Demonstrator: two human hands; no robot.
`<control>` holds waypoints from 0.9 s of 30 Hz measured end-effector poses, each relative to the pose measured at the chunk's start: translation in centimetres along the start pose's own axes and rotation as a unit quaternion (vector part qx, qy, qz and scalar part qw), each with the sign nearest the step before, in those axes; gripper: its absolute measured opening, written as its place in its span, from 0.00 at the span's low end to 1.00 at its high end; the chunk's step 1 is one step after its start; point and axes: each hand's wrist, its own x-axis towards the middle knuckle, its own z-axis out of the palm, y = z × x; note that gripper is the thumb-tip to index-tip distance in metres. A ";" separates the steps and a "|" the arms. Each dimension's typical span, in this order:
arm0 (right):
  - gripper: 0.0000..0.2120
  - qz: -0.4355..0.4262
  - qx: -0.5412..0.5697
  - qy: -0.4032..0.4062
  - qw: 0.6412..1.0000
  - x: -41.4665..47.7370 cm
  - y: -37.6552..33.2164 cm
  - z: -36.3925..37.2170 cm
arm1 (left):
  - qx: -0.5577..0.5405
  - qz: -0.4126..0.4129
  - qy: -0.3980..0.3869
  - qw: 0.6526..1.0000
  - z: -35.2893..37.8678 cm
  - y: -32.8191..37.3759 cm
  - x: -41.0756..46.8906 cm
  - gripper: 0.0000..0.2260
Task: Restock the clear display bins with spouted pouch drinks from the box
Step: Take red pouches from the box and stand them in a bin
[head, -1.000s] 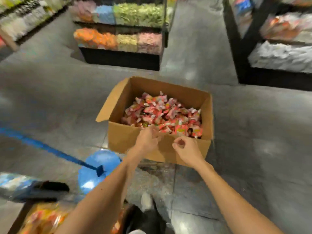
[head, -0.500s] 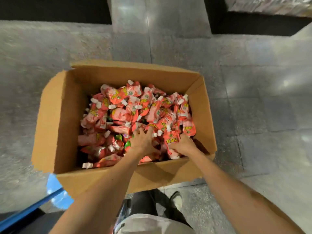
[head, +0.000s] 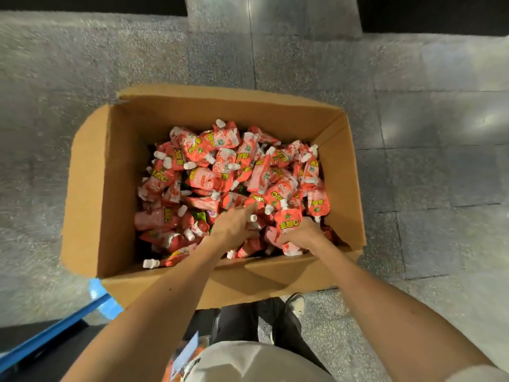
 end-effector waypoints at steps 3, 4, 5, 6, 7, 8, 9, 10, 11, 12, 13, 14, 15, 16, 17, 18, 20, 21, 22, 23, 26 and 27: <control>0.22 -0.019 0.031 0.008 0.999 -0.4 0.2 -0.2 | -0.058 -0.007 -0.002 0.998 -0.1 -0.7 -0.6 0.23; 0.20 -0.022 0.048 0.014 0.998 -0.8 0.0 -0.4 | -0.074 -0.004 0.003 0.997 -0.3 -0.8 -1.0 0.23; 0.18 -0.031 0.065 0.017 0.997 -1.0 -0.1 -0.6 | -0.090 0.000 0.010 0.996 -0.4 -1.0 -1.2 0.22; 0.17 -0.036 0.076 0.019 0.996 -1.4 -0.3 -0.8 | -0.110 0.003 0.023 0.994 -0.7 -1.1 -1.6 0.20; 0.17 -0.050 0.086 0.023 0.995 -1.9 -0.6 -1.1 | -0.140 -0.002 0.041 0.989 -1.0 -1.3 -1.9 0.17; 0.17 -0.058 0.092 0.027 0.994 -2.4 -0.9 -1.4 | -0.177 -0.007 0.061 0.982 -1.5 -1.3 -2.4 0.14; 0.16 -0.070 0.098 0.030 0.992 -2.6 -1.1 -1.7 | -0.221 -0.014 0.079 0.972 -2.0 -1.5 -2.6 0.13; 0.14 -0.077 0.105 0.035 0.991 -3.1 -1.4 -2.0 | -0.262 -0.016 0.096 0.960 -2.7 -1.5 -3.0 0.12; 0.13 -0.088 0.116 0.038 0.989 -3.9 -1.9 -2.5 | -0.296 -0.019 0.108 0.949 -3.4 -1.6 -3.3 0.12; 0.12 -0.102 0.129 0.040 0.986 -4.4 -2.3 -2.9 | -0.322 -0.021 0.120 0.939 -4.1 -1.7 -3.7 0.13; 0.13 -0.113 0.139 0.039 0.983 -5.2 -2.9 -3.4 | -0.344 -0.025 0.126 0.930 -4.7 -1.8 -4.2 0.16; 0.14 -0.122 0.148 0.037 0.981 -5.9 -3.5 -3.9 | -0.364 -0.025 0.130 0.922 -5.5 -1.8 -4.8 0.20; 0.16 -0.136 0.155 0.038 0.978 -6.7 -4.2 -4.4 | -0.382 -0.027 0.131 0.914 -6.2 -1.8 -5.5 0.24; 0.15 -0.153 0.166 0.038 0.973 -7.6 -4.9 -4.8 | -0.394 -0.025 0.136 0.909 -6.9 -1.8 -6.2 0.26; 0.13 -0.177 0.171 0.041 0.968 -8.7 -5.7 -5.2 | -0.405 -0.022 0.139 0.903 -7.5 -1.6 -7.0 0.26; 0.13 -0.198 0.172 0.042 0.964 -9.7 -6.4 -5.4 | -0.414 -0.015 0.145 0.899 -8.1 -1.3 -7.9 0.23; 0.14 -0.230 0.176 0.035 0.956 -11.8 -7.8 -5.5 | -0.429 -0.013 0.168 0.887 -9.3 -0.3 -9.8 0.13; 0.18 -0.246 0.180 0.023 0.952 -13.0 -8.6 -5.3 | -0.440 -0.016 0.187 0.878 -9.8 0.2 -10.9 0.09; 0.20 -0.263 0.182 0.012 0.947 -14.1 -9.3 -5.0 | -0.452 -0.011 0.210 0.867 -10.1 0.7 -12.1 0.07; 0.21 -0.280 0.182 0.005 0.943 -15.2 -10.0 -4.7 | -0.467 -0.012 0.234 0.853 -10.5 1.1 -13.3 0.05; 0.26 -0.335 0.166 -0.016 0.927 -18.4 -11.2 -3.9 | -0.497 -0.024 0.312 0.809 -11.1 2.0 -17.6 0.11; 0.24 -0.353 0.163 -0.028 0.921 -19.7 -11.3 -3.6 | -0.515 -0.031 0.333 0.789 -11.0 2.2 -19.2 0.12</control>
